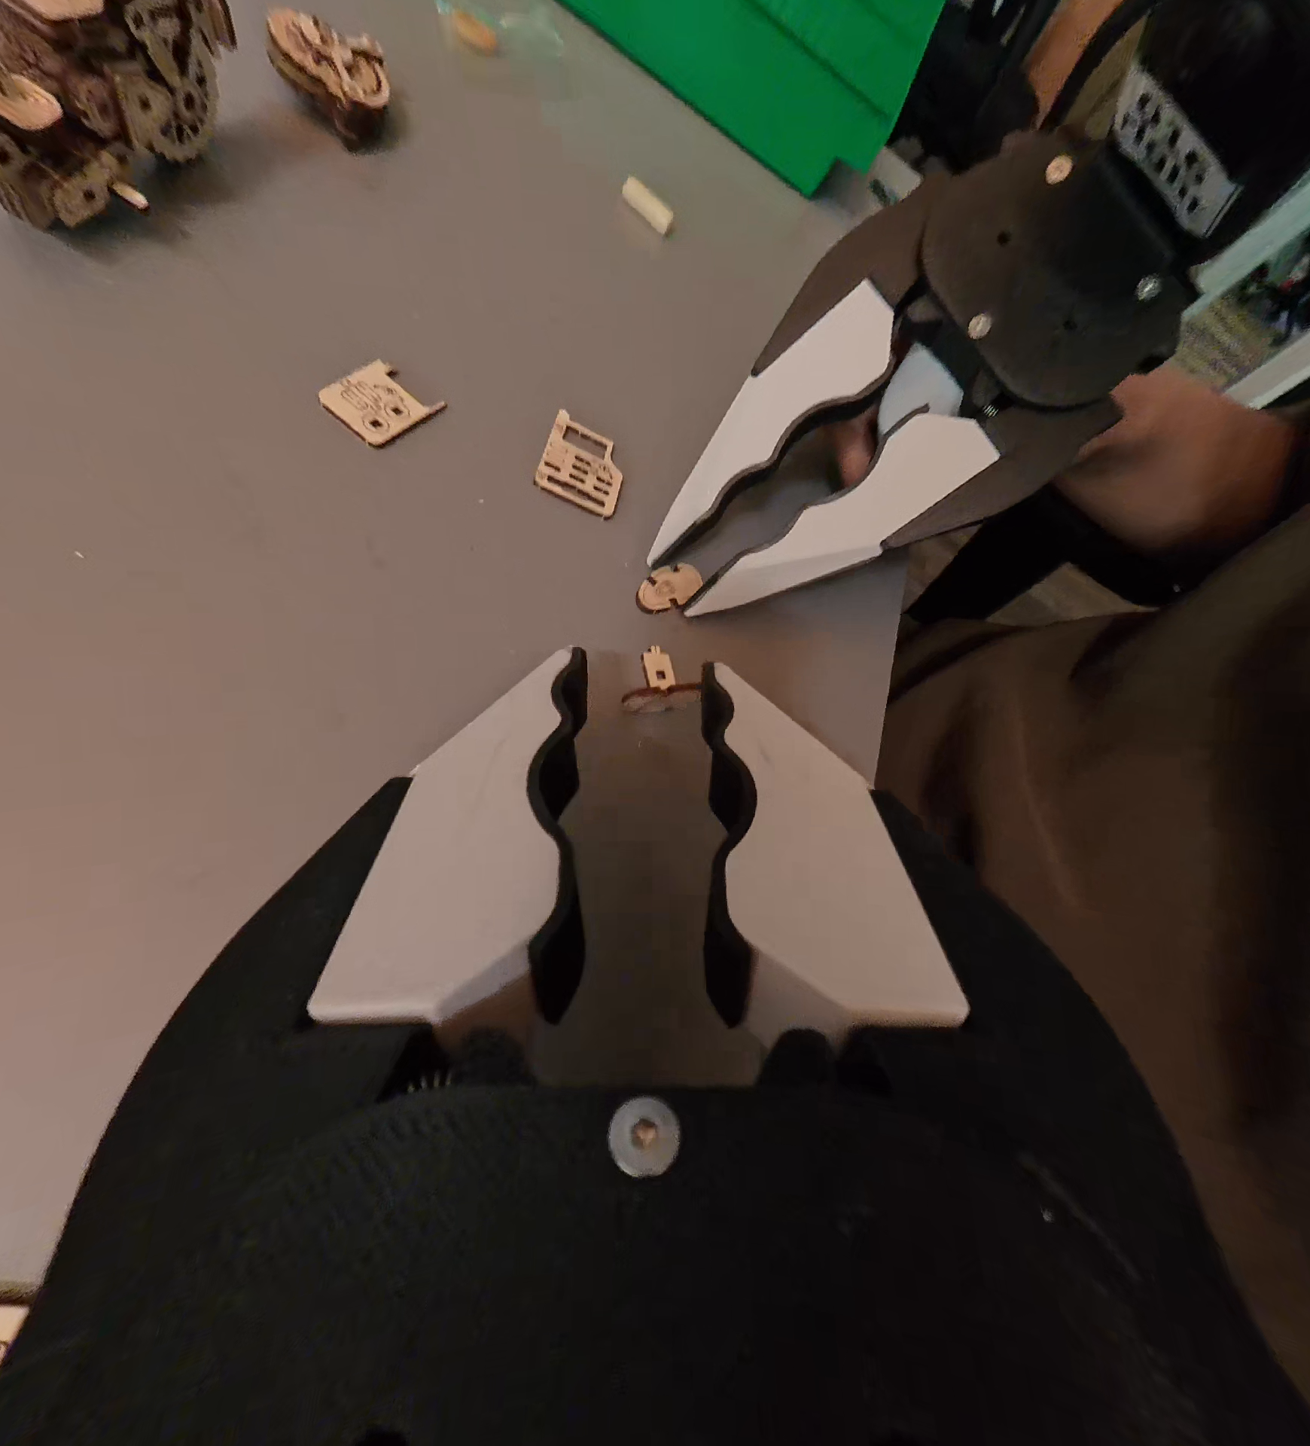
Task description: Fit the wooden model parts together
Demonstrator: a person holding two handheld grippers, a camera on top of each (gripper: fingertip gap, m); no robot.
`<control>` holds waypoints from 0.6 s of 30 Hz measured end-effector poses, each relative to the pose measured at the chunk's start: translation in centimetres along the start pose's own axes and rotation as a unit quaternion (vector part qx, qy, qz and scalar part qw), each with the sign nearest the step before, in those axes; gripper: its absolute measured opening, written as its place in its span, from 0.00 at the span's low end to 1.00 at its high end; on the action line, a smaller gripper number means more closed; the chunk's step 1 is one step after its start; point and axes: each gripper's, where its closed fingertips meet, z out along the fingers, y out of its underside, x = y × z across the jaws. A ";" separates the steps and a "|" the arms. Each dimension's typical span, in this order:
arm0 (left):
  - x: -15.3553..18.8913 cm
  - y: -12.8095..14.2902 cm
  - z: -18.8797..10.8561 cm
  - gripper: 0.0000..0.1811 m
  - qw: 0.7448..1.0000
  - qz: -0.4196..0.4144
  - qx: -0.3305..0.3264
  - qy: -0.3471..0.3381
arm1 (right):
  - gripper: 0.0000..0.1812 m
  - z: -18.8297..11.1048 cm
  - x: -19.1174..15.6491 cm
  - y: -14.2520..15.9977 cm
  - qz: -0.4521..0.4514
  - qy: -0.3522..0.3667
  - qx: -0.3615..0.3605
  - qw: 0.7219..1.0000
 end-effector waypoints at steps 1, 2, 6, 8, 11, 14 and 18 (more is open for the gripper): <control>0.2 -0.4 -0.1 0.16 1.000 0.000 0.013 0.002 | 0.08 -0.2 0.1 -0.2 0.005 -0.001 0.008 1.000; 0.3 -0.9 -0.3 0.16 1.000 0.000 0.029 0.003 | 0.08 -0.5 0.1 -0.6 0.013 -0.006 0.023 1.000; 1.4 -2.8 -1.0 0.16 0.995 -0.012 0.096 0.023 | 0.08 -3.0 -1.2 -4.2 0.086 -0.091 0.133 0.983; 2.3 -3.5 -1.2 0.16 0.991 -0.023 0.122 0.054 | 0.07 -4.6 -2.1 -6.3 0.158 -0.168 0.195 0.953; 3.7 -4.0 -1.2 0.16 0.984 -0.037 0.138 0.102 | 0.07 -6.3 -2.8 -7.9 0.270 -0.285 0.245 0.887; 5.0 -4.9 -1.5 0.18 0.974 -0.056 0.162 0.149 | 0.07 -7.2 -3.4 -8.5 0.351 -0.390 0.252 0.813; 6.3 -5.3 -2.0 0.16 0.964 -0.067 0.178 0.186 | 0.07 -8.2 -3.4 -9.4 0.419 -0.474 0.268 0.726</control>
